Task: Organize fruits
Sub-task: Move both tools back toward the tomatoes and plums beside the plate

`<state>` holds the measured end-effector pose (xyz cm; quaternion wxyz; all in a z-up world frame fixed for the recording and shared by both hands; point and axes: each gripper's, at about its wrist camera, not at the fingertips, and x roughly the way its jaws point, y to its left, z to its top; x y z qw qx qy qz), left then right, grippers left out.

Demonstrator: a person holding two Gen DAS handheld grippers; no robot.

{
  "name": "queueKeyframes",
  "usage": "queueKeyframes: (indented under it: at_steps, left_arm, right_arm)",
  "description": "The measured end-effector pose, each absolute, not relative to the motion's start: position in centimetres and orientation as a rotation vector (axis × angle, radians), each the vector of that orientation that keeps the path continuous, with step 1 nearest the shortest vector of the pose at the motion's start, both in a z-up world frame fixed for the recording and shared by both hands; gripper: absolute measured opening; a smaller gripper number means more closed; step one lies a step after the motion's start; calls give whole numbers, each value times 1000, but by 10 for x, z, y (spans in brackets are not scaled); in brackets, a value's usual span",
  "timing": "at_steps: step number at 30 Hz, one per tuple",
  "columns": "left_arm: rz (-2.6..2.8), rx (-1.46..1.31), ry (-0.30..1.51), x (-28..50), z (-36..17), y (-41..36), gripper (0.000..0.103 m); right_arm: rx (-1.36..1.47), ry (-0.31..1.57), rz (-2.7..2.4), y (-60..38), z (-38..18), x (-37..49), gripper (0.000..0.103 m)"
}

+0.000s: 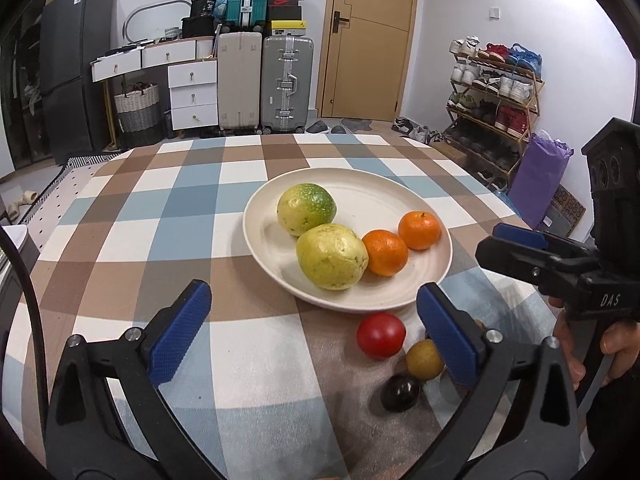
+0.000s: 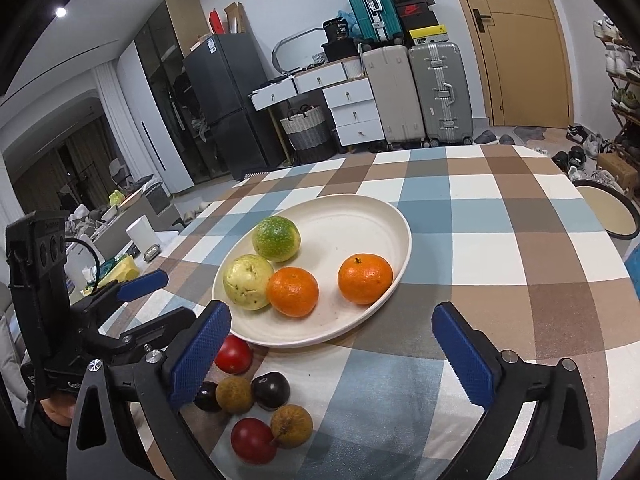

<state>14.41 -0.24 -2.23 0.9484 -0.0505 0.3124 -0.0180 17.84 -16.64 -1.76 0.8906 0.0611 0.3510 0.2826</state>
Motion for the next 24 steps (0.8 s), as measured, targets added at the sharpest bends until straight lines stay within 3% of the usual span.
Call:
queueKeyframes:
  at_steps: [24]
  left_arm:
    - [-66,-56,626,111,-18,-14,103]
  right_arm:
    - [33,741,560,-165,-17,151,103]
